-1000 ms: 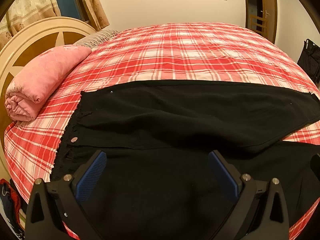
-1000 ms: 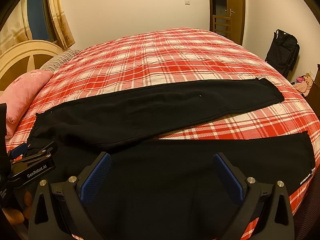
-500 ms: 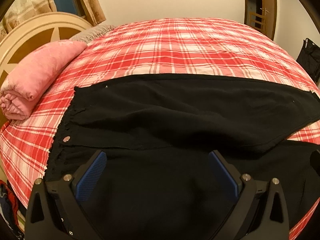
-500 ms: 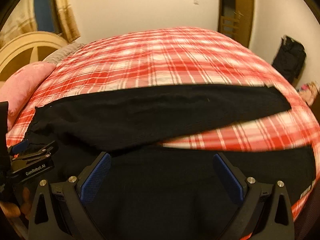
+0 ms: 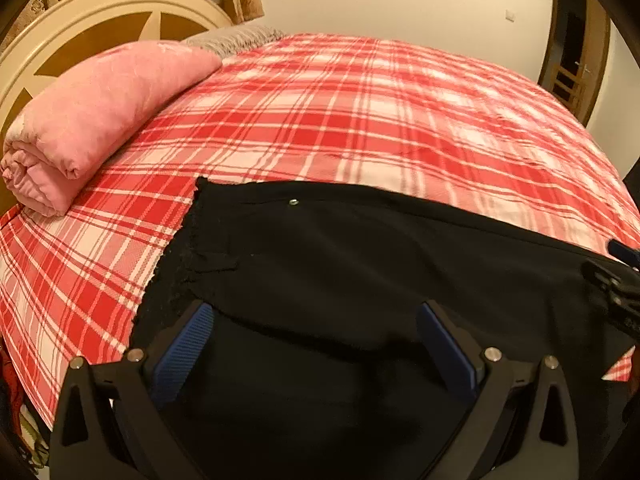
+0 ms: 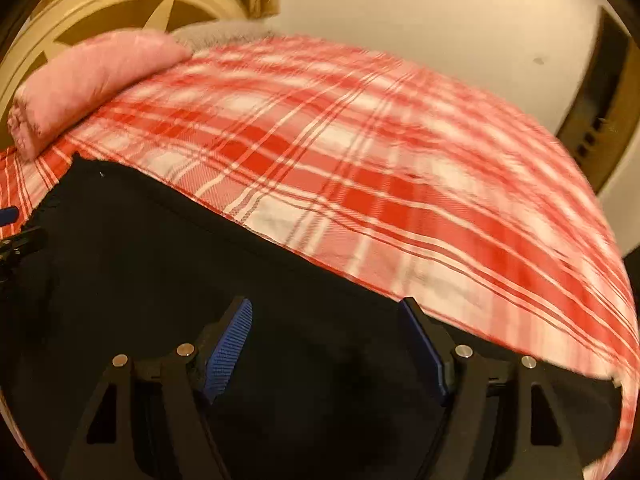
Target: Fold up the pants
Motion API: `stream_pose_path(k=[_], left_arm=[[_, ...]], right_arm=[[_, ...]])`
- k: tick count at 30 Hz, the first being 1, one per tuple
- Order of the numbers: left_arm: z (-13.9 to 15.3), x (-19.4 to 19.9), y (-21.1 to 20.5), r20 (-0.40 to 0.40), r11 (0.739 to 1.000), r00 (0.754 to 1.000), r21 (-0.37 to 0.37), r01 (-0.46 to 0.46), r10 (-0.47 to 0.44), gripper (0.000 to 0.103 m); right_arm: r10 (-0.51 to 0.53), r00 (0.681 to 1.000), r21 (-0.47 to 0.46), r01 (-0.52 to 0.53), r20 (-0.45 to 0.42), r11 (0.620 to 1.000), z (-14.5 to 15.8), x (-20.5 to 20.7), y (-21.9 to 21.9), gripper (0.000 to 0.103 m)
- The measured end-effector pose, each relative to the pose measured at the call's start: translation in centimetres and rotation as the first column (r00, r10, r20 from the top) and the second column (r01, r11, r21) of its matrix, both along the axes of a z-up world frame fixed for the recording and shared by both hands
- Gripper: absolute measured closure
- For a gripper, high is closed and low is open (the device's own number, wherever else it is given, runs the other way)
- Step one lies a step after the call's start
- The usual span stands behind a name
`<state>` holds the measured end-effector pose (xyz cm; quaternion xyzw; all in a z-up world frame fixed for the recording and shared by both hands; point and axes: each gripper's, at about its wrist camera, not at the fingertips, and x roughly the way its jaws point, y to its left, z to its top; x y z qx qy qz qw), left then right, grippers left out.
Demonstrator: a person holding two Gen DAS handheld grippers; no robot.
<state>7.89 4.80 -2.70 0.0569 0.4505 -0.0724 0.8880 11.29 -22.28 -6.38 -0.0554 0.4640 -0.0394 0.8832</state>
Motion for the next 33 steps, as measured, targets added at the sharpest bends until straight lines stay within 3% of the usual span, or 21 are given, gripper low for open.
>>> stream_pose_path(k=[4, 7, 8, 9, 10, 12, 14, 17, 23, 28, 33], left_arm=[[-0.9, 1.8, 0.7, -0.030, 0.999, 1.000, -0.045, -0.007, 0.005, 0.000], [-1.9, 2.9, 0.8, -0.060, 0.999, 0.998, -0.049, -0.017, 0.014, 0.000], [-2.1, 3.0, 0.7, -0.066, 0.999, 0.998, -0.048, -0.017, 0.013, 0.000], [-2.4, 3.1, 0.7, -0.072, 0.999, 0.997, -0.048, -0.016, 0.012, 0.000], [-2.6, 3.1, 0.8, -0.076, 0.999, 0.997, -0.049, -0.017, 0.013, 0.000], [-2.8, 3.1, 1.1, -0.088, 0.998, 0.996, -0.059, -0.021, 0.015, 0.000], [-2.6, 2.8, 1.8, -0.089, 0.997, 0.996, -0.077, -0.027, 0.020, 0.000], [-1.8, 2.0, 3.1, -0.073, 0.996, 0.997, -0.090, -0.027, 0.021, 0.000], [1.4, 0.2, 6.5, -0.002, 0.990, 0.999, -0.131, -0.053, 0.053, 0.000], [3.1, -0.1, 7.6, 0.011, 0.979, 0.997, -0.188, -0.073, 0.077, 0.000], [3.6, 0.0, 6.6, 0.001, 0.969, 0.999, -0.244, -0.043, 0.045, 0.000]], right_arm=[[0.068, 0.994, -0.056, -0.072, -0.084, 0.996, -2.7, 3.0, 0.5, 0.027], [0.091, 0.994, -0.036, -0.093, -0.063, 0.995, -3.1, 3.1, 0.0, 0.028], [0.103, 0.992, -0.002, -0.103, -0.073, 0.995, -3.2, 3.0, -0.2, 0.034], [0.128, 0.989, 0.054, -0.124, -0.079, 0.991, -3.1, 2.9, -0.3, 0.059], [0.145, 0.986, 0.090, -0.137, -0.079, 0.986, -2.9, 2.9, -0.2, 0.073], [0.164, 0.982, 0.029, -0.162, -0.098, 0.986, -2.5, 2.3, 0.7, 0.090], [0.171, 0.980, -0.008, -0.173, -0.105, 0.985, -2.1, 1.7, 1.4, 0.098], [0.177, 0.983, -0.022, -0.178, -0.045, 0.984, 0.1, -0.4, 2.1, 0.100], [0.239, 0.963, -0.024, -0.238, 0.124, 0.971, 4.8, -9.4, 6.2, 0.100], [0.273, 0.953, -0.055, -0.268, 0.128, 0.962, 2.7, -15.5, 10.1, 0.100], [0.236, 0.964, -0.058, -0.230, 0.124, 0.971, -0.6, -17.8, 11.2, 0.100]])
